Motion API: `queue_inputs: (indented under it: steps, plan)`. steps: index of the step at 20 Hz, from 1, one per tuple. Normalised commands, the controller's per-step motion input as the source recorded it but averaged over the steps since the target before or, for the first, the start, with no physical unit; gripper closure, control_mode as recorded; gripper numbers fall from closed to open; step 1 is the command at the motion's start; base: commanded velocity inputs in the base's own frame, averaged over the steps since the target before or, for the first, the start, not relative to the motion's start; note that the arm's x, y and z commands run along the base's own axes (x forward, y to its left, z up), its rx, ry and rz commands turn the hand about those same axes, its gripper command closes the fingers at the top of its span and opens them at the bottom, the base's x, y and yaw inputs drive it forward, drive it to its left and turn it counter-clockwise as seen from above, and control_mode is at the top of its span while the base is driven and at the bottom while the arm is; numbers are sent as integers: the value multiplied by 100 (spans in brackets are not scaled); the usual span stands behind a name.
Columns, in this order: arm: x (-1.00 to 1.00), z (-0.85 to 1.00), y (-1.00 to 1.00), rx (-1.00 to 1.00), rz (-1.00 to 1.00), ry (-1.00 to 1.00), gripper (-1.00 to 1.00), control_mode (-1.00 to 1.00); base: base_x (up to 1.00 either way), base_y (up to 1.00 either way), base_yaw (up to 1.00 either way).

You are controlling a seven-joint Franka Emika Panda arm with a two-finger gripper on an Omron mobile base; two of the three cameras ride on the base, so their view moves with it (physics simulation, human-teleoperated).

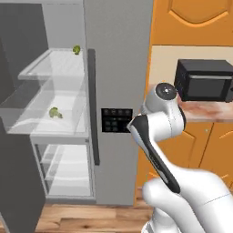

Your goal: Place the broccoli and cucumber inside the fridge drawer. Close the drawer after placing the vegetables.

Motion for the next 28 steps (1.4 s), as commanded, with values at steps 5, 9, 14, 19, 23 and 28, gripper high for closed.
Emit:
queue_inputs:
  steps: [5, 9, 14, 19, 23, 28]
  plan:
    - [0, 0, 0, 0, 0, 0, -100, 100, 3, -100, -23]
    - [0, 0, 0, 0, 0, 0, -100, 100, 21, -100, -16]
    - [0, 0, 0, 0, 0, 0, -100, 100, 64, -95, -16]
    - [0, 0, 0, 0, 0, 0, -100, 100, 83, -89, -16]
    - [0, 0, 0, 0, 0, 0, -100, 100, 37, -79, -23]
    - [11, -3, 0, 4, -6, 0, -100, -100, 18, -43, -20]
